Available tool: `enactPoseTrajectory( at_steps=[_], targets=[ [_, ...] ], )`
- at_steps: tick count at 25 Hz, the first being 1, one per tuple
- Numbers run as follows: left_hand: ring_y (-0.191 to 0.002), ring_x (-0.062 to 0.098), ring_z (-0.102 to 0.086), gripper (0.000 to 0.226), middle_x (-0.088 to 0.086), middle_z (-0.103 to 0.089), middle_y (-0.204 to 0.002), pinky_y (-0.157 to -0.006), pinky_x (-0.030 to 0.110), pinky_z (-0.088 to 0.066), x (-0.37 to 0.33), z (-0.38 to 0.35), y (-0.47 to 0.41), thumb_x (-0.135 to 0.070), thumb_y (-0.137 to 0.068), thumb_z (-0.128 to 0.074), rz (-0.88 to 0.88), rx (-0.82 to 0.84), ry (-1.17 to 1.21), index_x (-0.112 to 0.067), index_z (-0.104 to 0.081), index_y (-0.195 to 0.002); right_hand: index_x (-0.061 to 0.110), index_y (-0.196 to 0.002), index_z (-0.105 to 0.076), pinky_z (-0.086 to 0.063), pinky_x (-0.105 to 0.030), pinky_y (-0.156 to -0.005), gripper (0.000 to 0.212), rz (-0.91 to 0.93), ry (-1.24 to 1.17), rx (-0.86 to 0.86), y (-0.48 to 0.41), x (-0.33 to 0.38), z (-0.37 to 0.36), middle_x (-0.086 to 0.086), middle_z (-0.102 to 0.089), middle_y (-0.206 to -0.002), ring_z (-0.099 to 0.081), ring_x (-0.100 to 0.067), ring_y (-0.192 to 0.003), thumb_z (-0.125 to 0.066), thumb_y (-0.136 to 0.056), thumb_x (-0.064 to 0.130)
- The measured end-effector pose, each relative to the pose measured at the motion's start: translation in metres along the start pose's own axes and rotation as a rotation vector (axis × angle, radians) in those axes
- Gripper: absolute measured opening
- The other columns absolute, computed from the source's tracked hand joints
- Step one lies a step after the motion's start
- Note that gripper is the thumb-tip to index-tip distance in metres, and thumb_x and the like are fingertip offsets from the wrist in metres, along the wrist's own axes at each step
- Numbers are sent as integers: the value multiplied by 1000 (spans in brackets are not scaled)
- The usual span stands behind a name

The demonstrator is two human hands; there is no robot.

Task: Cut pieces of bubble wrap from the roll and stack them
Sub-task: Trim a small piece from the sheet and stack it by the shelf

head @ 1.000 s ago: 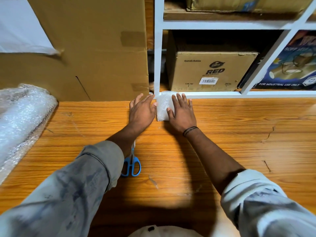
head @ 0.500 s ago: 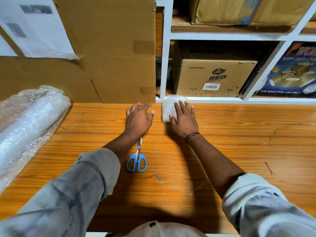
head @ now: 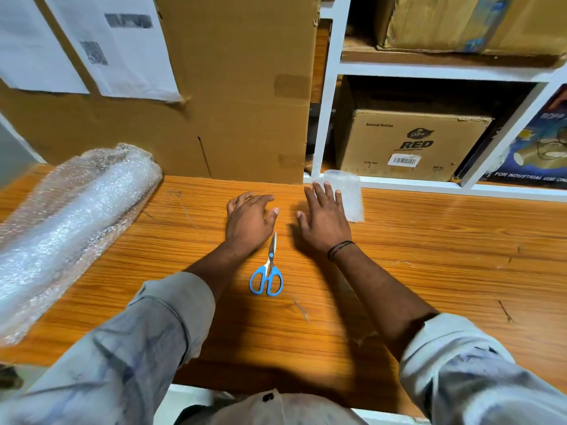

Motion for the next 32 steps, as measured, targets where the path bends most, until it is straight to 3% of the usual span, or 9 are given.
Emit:
enactPoseTrajectory(
  at_steps=[8, 17, 22, 25, 29, 32],
  targets=[
    [-142, 23, -40, 41, -1, -65, -138, -114, 44, -22, 48, 18, 23, -45, -103, -51, -43, -7, -22, -28, -61, -139, 17, -162, -27, 1, -48, -130, 65, 19, -14, 0, 18, 63, -20, -11, -19, -172, -4, -32, -161, -42, -106, 45],
    [-138, 22, -43, 37, -5, -66, -134, -111, 44, -22, 163, 66, 83, -44, -100, -54, -34, -17, -34, -30, -64, -133, 17, -161, -31, -4, -51, -129, 66, 65, -84, 24, 41, 198, -71, -10, -23, -171, -6, -33, -160, -48, -103, 43],
    [-139, 26, -42, 37, -5, -62, -141, -111, 47, -27, 250, 128, 106, -39, -94, -59, 39, -179, -155, -30, -66, -129, 16, -158, -36, -8, -52, -128, 64, 115, -152, 48, 43, 299, -105, -11, -29, -168, -11, -36, -159, -51, -102, 43],
    [-145, 36, -32, 51, 5, -44, -156, -116, 54, -26, 315, 172, 113, -39, -91, -62, 204, -245, -293, -27, -56, -140, 16, -159, -36, -10, -51, -127, 64, 151, -205, 83, 42, 353, -119, -10, -30, -168, -12, -35, -159, -52, -102, 41],
    [-146, 51, -27, 88, 17, -30, -163, -120, 63, -17, 389, 177, 124, -58, -90, -61, 501, 91, -453, -22, -21, -160, 16, -159, -36, -14, -52, -126, 64, 203, -230, 146, 46, 402, -137, -10, -31, -167, -14, -36, -158, -52, -102, 42],
    [-135, 49, -45, 100, 21, -35, -158, -110, 55, -38, 398, 167, 131, -60, -89, -62, 503, 149, -469, -19, -7, -162, 18, -158, -36, -14, -51, -125, 63, 231, -203, 178, 51, 411, -143, -10, -30, -168, -14, -36, -158, -51, -103, 43]
  ],
)
Point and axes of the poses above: each hand's wrist, its own y-axis away from the middle knuckle, its own z-axis out of the back of the hand, x = y × z, the point moved 6 cm from there along -y, towards the middle knuckle
